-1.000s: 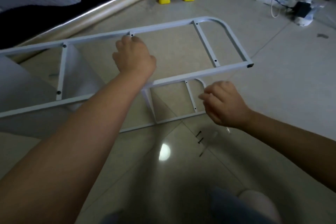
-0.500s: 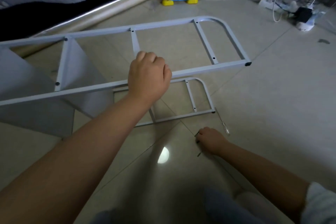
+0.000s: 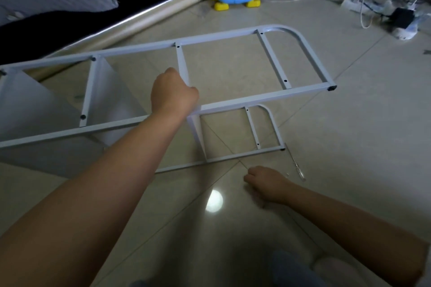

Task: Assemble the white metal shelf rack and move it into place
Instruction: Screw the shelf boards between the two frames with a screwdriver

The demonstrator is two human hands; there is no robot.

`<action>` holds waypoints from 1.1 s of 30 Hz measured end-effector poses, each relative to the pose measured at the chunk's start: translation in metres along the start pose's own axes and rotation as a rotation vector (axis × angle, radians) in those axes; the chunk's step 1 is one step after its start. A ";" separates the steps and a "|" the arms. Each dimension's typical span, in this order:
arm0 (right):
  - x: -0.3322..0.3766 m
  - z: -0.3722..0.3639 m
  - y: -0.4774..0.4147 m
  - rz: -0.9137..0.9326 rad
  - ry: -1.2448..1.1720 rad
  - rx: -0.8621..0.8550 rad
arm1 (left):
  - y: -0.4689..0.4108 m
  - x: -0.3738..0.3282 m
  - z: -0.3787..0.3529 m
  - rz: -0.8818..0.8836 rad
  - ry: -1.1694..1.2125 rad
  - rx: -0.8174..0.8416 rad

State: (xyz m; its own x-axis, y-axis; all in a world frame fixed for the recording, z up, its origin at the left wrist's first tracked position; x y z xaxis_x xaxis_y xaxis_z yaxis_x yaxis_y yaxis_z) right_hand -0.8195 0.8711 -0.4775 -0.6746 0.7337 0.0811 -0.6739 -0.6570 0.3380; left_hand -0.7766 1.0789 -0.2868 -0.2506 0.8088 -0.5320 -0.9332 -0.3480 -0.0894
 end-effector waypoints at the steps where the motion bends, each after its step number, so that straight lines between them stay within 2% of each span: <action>1: 0.006 0.023 0.001 0.071 -0.102 -0.164 | -0.002 0.001 0.001 0.000 0.006 0.015; 3: 0.014 0.074 0.008 0.208 -0.269 -0.444 | -0.004 0.004 0.004 0.015 -0.001 0.034; 6: 0.009 0.155 0.020 0.196 -0.451 -0.737 | -0.004 0.005 0.007 0.046 -0.003 0.028; 9: 0.000 0.208 0.022 0.109 -0.512 -0.865 | -0.005 0.005 0.006 0.052 0.039 0.035; 14: -0.004 0.252 -0.016 -0.074 -0.569 -0.858 | -0.004 0.002 0.007 0.027 -0.013 0.057; 18: -0.002 0.274 -0.068 -0.224 -0.730 -0.722 | -0.001 0.003 0.005 -0.015 -0.032 0.065; 24: 0.017 0.281 -0.126 -0.257 -0.771 -0.614 | -0.005 0.005 0.006 -0.076 -0.068 0.228; 28: 0.029 0.283 -0.136 -0.244 -0.616 -0.613 | -0.006 0.006 0.003 -0.084 -0.018 0.303; 33: 0.030 0.287 -0.141 -0.182 -0.501 -0.594 | -0.009 0.010 0.001 -0.097 0.066 0.315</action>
State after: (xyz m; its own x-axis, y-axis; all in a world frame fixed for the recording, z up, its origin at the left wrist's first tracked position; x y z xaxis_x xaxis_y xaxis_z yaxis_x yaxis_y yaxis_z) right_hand -0.6587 1.0357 -0.2536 -0.4175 0.7363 0.5325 -0.9037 -0.3979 -0.1583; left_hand -0.7714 1.0908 -0.2904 -0.1494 0.7948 -0.5881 -0.9881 -0.0990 0.1173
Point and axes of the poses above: each hand's wrist, its own y-axis away from the middle knuckle, its own z-axis out of the back of the hand, x = y × z, the point moved 4 cm from there along -y, towards the middle knuckle, and after that the axes turned 15 degrees about -z, right-handed, at the moved point
